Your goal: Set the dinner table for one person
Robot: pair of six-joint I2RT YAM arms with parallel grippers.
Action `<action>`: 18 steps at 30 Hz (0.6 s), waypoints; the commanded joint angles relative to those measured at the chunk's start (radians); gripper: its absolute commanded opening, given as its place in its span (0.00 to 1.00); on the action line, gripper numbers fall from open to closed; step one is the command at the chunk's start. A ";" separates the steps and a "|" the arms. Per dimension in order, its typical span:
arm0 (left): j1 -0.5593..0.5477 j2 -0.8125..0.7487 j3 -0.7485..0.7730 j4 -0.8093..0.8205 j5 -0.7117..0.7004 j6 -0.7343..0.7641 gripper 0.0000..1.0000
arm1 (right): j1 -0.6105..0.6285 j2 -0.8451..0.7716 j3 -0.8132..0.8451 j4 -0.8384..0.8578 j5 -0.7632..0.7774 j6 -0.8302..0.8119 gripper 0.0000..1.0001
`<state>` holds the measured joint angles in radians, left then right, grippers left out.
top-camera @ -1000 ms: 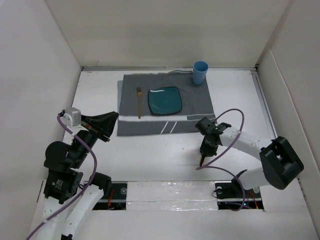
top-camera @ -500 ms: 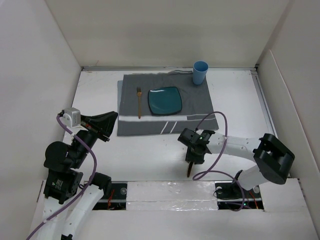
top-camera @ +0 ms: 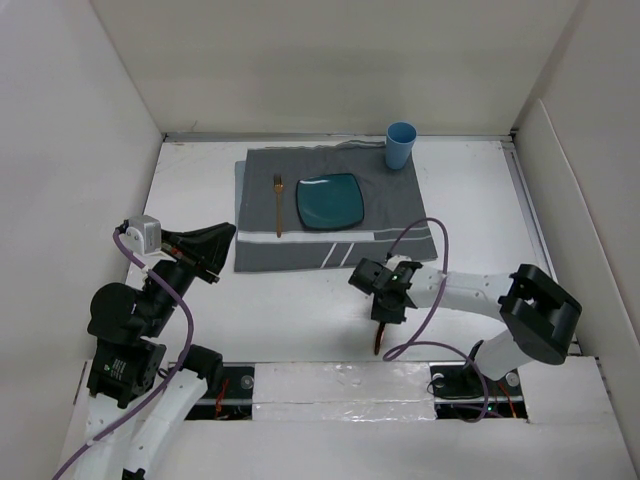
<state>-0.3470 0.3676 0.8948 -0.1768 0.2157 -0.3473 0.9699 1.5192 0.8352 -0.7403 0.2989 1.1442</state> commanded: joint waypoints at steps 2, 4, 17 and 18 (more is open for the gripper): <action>-0.004 -0.012 0.016 0.042 0.008 0.011 0.10 | 0.026 0.044 -0.035 0.030 0.023 0.054 0.30; -0.004 -0.010 0.015 0.040 0.005 0.011 0.10 | 0.038 0.049 -0.028 0.013 0.029 0.060 0.28; -0.004 -0.010 0.015 0.040 0.004 0.011 0.11 | 0.072 -0.011 -0.030 -0.027 0.072 0.088 0.06; -0.004 -0.007 0.013 0.042 0.005 0.011 0.10 | 0.082 -0.019 -0.016 -0.045 0.084 0.088 0.05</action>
<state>-0.3470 0.3676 0.8948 -0.1768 0.2157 -0.3473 1.0279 1.5105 0.8276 -0.7395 0.3470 1.2087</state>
